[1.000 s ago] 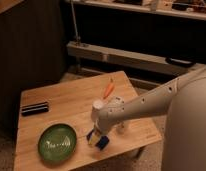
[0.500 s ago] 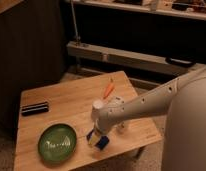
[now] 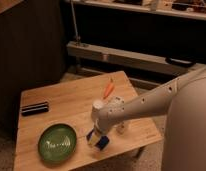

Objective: Place the ceramic cup in the ceramic bowl

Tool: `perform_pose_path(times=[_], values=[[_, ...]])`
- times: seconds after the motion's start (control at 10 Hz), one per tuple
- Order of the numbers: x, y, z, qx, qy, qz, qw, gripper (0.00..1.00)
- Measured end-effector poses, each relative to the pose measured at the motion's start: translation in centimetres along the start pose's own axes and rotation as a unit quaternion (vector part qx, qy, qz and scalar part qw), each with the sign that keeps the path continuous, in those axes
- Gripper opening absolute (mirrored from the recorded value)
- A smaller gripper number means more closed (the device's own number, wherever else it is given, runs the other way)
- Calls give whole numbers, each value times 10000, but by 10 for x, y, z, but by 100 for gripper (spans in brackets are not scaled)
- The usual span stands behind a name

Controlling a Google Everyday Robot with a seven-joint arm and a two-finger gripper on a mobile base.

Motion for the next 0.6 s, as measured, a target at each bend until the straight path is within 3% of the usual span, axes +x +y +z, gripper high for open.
perform_pose_path(times=[0.6], values=[[0, -2, -2, 38, 93, 6, 9999, 80]])
